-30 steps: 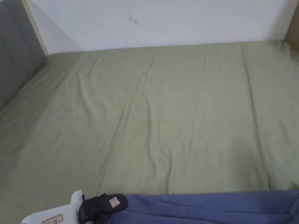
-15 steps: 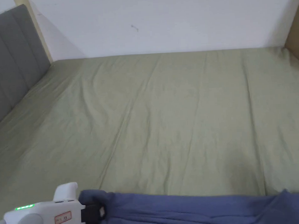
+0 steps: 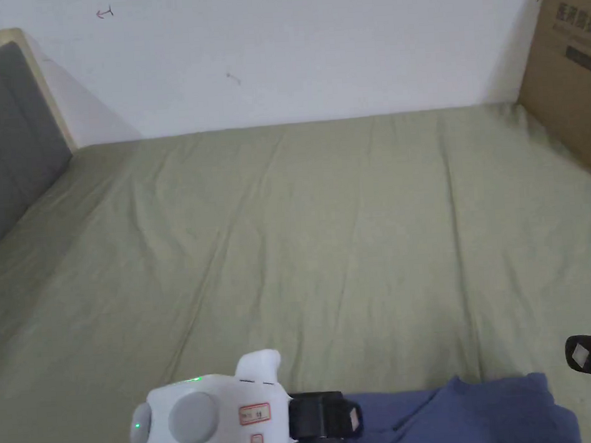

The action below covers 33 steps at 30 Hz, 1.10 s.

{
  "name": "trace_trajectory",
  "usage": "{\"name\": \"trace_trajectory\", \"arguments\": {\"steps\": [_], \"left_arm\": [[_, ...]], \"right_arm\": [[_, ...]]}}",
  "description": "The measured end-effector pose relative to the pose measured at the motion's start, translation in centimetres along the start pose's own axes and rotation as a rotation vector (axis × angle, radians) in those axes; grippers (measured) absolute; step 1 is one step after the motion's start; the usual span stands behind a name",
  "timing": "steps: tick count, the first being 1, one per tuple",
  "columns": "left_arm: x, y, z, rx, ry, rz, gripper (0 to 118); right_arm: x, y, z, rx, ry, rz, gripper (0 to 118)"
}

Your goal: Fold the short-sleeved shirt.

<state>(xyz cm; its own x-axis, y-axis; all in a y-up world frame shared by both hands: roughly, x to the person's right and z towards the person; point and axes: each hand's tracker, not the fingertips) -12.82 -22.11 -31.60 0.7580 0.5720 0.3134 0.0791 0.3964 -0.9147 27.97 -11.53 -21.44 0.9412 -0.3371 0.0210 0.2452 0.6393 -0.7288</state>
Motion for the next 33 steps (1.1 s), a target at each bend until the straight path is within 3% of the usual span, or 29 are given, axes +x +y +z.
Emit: {"name": "trace_trajectory", "arguments": {"steps": [6, 10, 11, 12, 13, 18, 25, 26, 29, 33], "left_arm": [[1.9, 0.5, 0.7, 0.063, -0.033, -0.066, 116], [0.8, 0.3, 5.7, 0.138, -0.021, -0.086, 100], [0.1, 0.1, 6.6, 0.167, 0.036, -0.078, 85], [-0.5, 0.0, 7.0, 0.176, 0.089, -0.067, 37], [-0.9, -0.1, 7.2, 0.181, 0.145, -0.056, 0], [-2.7, -0.5, 4.1, 0.084, 0.025, 0.013, 1], [-1.1, -3.5, -8.5, -0.23, -0.043, -0.002, 0], [-1.1, -3.4, -7.8, -0.154, -0.015, -0.026, 0], [-3.0, -3.1, -5.9, -0.12, -0.116, 0.096, 1], [-3.6, -3.6, 1.3, -0.021, -0.11, 0.045, 1]], "right_arm": [[0.5, -0.3, 0.6, -0.002, 0.0, -0.004, 0], [0.7, -0.2, 0.5, 0.001, 0.007, -0.008, 0], [0.7, -0.2, 0.5, 0.003, 0.011, -0.012, 0], [0.7, -0.2, 0.4, 0.004, 0.015, -0.016, 0], [0.7, -0.2, 0.4, 0.004, 0.016, -0.015, 0], [0.6, -0.1, -0.1, -0.009, 0.015, -0.001, 0], [0.1, -0.3, -0.3, -0.012, -0.001, 0.023, 0], [0.0, -0.4, -0.4, -0.017, -0.005, 0.03, 0], [0.0, -0.6, -0.3, -0.021, -0.001, 0.028, 0], [-0.1, -0.6, -0.6, -0.016, 0.012, 0.025, 0]]}}
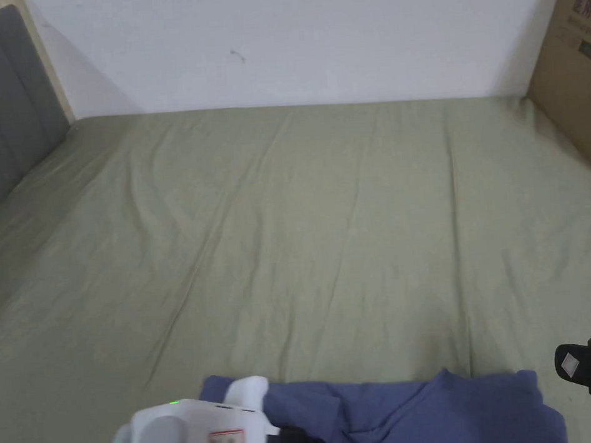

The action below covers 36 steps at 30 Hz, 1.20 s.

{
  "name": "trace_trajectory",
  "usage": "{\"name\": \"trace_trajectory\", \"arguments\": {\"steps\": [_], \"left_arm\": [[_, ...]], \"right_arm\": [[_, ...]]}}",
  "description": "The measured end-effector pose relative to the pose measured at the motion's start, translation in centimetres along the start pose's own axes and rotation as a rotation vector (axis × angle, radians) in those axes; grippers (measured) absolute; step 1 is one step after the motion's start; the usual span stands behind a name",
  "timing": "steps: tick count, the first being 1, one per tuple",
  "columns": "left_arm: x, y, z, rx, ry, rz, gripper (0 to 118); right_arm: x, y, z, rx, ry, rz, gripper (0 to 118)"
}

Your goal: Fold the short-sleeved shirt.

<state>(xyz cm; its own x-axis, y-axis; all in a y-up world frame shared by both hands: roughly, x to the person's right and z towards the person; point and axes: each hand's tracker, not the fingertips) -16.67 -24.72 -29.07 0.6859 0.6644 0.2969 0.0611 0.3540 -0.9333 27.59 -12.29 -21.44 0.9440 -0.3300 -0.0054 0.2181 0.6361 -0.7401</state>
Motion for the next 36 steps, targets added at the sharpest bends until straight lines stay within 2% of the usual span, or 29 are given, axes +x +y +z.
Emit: {"name": "trace_trajectory", "arguments": {"steps": [2, 3, 4, 5, 6, 7, 8, 9, 10, 12, 15, 18, 22, 23, 24, 25, 26, 27, 28, 29, 31, 33, 36], "left_arm": [[-1.6, 0.1, 4.3, 0.102, -0.004, 0.008, 1], [-2.8, 0.1, 5.9, 0.135, -0.01, 0.042, 10], [-4.3, -0.1, 7.7, 0.168, -0.024, 0.074, 28], [-5.9, -0.1, 9.1, 0.186, -0.056, 0.124, 52], [-7.3, 0.0, 10.1, 0.198, -0.073, 0.162, 52], [-8.8, 0.0, 10.8, 0.195, -0.083, 0.205, 63], [-10.6, -0.2, 11.2, 0.19, -0.099, 0.231, 81], [-12.0, -0.2, 11.4, 0.186, -0.112, 0.262, 111], [-13.0, -0.2, 11.5, 0.185, -0.129, 0.288, 118], [-15.0, -0.5, 10.0, 0.184, -0.19, 0.366, 118], [-16.5, -0.6, 6.1, 0.11, -0.368, 0.498, 118], [-15.0, 0.7, 2.1, 0.078, -0.593, 0.432, 118], [-14.1, 1.4, -1.1, 0.051, -0.656, 0.421, 118], [-14.2, 1.4, -1.1, 0.056, -0.667, 0.44, 115], [-14.4, 1.3, -0.9, 0.062, -0.652, 0.451, 92], [-14.8, 1.2, -0.7, 0.064, -0.593, 0.458, 51], [-15.2, 1.0, -0.6, 0.044, -0.441, 0.432, 11], [-15.4, 0.8, -0.9, 0.005, -0.257, 0.387, 11], [-15.9, 0.3, -0.6, 0.003, -0.273, 0.387, 11], [-14.2, 1.2, -0.2, 0.069, -0.415, 0.422, 11], [-12.7, 1.7, -0.4, 0.023, -0.259, 0.343, 11], [-13.5, 1.1, 1.8, 0.038, -0.191, 0.31, 11], [-8.5, 1.4, 4.5, 0.06, 0.013, 0.169, 11]], "right_arm": [[0.1, 0.2, -0.6, 0.006, -0.015, 0.003, 0], [0.0, 0.4, -0.9, 0.005, -0.021, -0.004, 0], [0.0, 0.5, -1.1, 0.001, -0.021, -0.018, 0], [0.0, 0.4, -1.4, -0.001, -0.011, -0.032, 0], [-0.1, 0.4, -1.5, -0.001, -0.003, -0.037, 0], [-0.3, 0.3, -1.7, -0.004, 0.0, -0.036, 0], [-0.6, 0.3, -1.8, -0.011, -0.002, -0.029, 0], [-0.9, 0.1, -1.9, -0.021, -0.01, -0.012, 0], [-1.1, 0.0, -1.9, -0.028, -0.015, 0.0, 0], [-1.4, -0.1, -2.0, -0.044, -0.028, 0.024, 0], [-1.8, -0.3, -2.1, -0.063, -0.041, 0.031, 0], [-2.8, -0.4, -1.6, -0.073, -0.049, 0.022, 0], [-2.4, -0.1, -1.4, -0.073, -0.029, -0.02, 0], [-2.4, 0.0, -1.3, -0.071, -0.028, -0.025, 0], [-2.4, 0.0, -1.3, -0.071, -0.027, -0.028, 0], [-2.1, 0.1, -1.3, -0.072, -0.027, -0.03, 0], [-2.1, 0.1, -1.3, -0.072, -0.028, -0.029, 0], [-2.0, 0.1, -1.3, -0.072, -0.03, -0.027, 0], [-2.0, 0.1, -1.4, -0.072, -0.032, -0.025, 0], [-1.8, 0.1, -1.6, -0.074, -0.032, -0.026, 0], [-1.7, 0.1, -1.7, -0.077, -0.027, -0.034, 0], [-1.6, 0.0, -1.9, -0.075, -0.012, -0.047, 0], [-1.6, 0.1, -1.9, -0.074, 0.007, -0.041, 0]]}}
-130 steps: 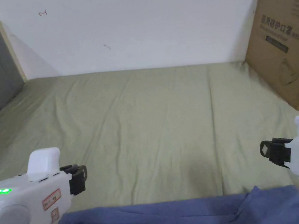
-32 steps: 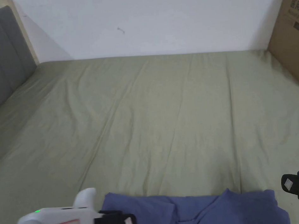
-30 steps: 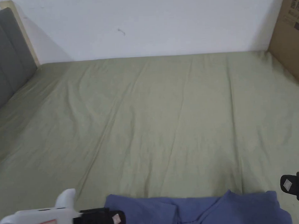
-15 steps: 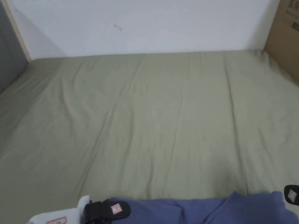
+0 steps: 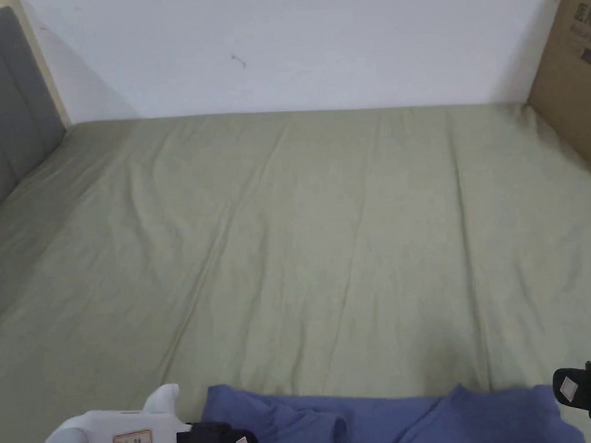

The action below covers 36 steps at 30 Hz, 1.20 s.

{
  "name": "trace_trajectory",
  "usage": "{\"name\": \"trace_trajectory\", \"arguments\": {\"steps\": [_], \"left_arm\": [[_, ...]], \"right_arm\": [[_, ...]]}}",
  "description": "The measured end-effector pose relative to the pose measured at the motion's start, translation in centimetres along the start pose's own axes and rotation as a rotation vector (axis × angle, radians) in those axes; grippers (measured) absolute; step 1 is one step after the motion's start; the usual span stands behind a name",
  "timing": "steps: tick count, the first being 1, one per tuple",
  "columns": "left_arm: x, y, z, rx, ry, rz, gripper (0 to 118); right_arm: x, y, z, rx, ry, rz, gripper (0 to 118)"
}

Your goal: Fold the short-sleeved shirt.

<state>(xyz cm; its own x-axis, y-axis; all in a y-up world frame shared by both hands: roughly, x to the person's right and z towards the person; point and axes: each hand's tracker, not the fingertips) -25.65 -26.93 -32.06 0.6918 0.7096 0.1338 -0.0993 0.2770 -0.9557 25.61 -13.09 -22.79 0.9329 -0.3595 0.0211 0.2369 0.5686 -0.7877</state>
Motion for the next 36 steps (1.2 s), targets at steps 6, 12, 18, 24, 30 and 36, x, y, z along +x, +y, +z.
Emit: {"name": "trace_trajectory", "arguments": {"steps": [6, 12, 18, 24, 30, 36], "left_arm": [[3.3, 0.5, 6.0, 0.163, 0.656, -0.26, 11], [10.4, 0.4, 4.9, 0.173, 0.448, -0.24, 12], [17.1, 0.7, -4.6, 0.008, 0.203, -0.205, 24], [19.3, 0.6, -12.8, -0.147, -0.014, -0.164, 103], [20.5, 1.0, -9.1, -0.011, 0.005, -0.227, 105], [19.2, 1.0, -5.5, 0.053, 0.156, -0.376, 2]], "right_arm": [[0.1, 0.2, -0.2, 0.007, 0.03, 0.023, 0], [0.6, 0.0, -0.4, 0.021, 0.075, 0.001, 0], [1.2, -0.6, 0.8, 0.037, 0.084, -0.017, 0], [1.9, -1.0, 2.6, 0.056, 0.058, -0.037, 0], [2.2, -0.9, 3.2, 0.074, 0.051, -0.056, 0], [2.0, -0.2, 3.3, 0.105, 0.061, -0.049, 0]]}}
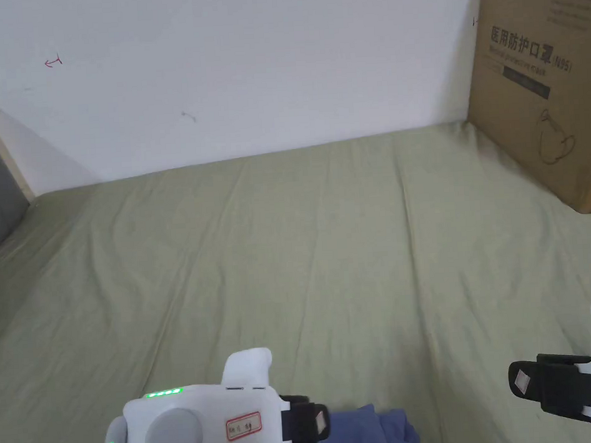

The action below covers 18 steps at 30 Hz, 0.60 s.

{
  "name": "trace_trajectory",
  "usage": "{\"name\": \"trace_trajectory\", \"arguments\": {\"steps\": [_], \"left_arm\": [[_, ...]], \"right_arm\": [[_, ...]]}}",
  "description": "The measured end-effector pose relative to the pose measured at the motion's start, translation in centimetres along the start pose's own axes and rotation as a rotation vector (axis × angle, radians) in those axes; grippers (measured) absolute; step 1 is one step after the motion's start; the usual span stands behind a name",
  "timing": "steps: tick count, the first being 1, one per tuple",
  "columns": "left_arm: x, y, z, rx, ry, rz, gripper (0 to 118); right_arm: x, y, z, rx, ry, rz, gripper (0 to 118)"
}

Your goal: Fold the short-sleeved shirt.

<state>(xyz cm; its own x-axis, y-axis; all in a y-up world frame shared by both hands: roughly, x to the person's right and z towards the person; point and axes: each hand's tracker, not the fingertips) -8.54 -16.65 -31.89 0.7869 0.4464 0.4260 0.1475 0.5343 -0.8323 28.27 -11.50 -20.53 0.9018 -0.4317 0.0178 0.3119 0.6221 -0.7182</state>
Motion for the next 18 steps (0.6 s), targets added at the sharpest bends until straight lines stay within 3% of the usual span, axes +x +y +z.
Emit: {"name": "trace_trajectory", "arguments": {"steps": [4, 5, 10, 12, 13, 15, 18], "left_arm": [[-0.4, -0.9, -2.5, -0.076, -0.085, 0.072, 2], [0.0, -1.2, -3.5, -0.09, -0.082, 0.064, 2], [1.7, -3.1, -9.5, -0.243, -0.075, 0.06, 2], [2.5, -3.9, -11.4, -0.292, -0.081, 0.054, 2], [3.0, -4.3, -12.5, -0.327, -0.064, 0.018, 2], [3.8, -4.8, -14.1, -0.345, -0.065, -0.044, 1], [3.8, -4.9, -15.9, -0.339, -0.1, 0.059, 1]], "right_arm": [[0.3, -0.1, 0.0, 0.022, -0.015, 0.012, 0], [0.6, 1.5, -0.8, 0.155, -0.026, 0.184, 0], [-1.9, 1.7, -2.2, 0.199, -0.192, 0.297, 0], [-3.3, -0.6, -1.3, 0.2, -0.168, 0.287, 0], [-1.3, 1.7, -2.5, 0.167, -0.113, 0.224, 0], [-2.0, -0.7, -1.4, 0.175, -0.088, 0.191, 0], [-0.7, 0.0, -1.4, 0.148, -0.087, 0.176, 0]]}}
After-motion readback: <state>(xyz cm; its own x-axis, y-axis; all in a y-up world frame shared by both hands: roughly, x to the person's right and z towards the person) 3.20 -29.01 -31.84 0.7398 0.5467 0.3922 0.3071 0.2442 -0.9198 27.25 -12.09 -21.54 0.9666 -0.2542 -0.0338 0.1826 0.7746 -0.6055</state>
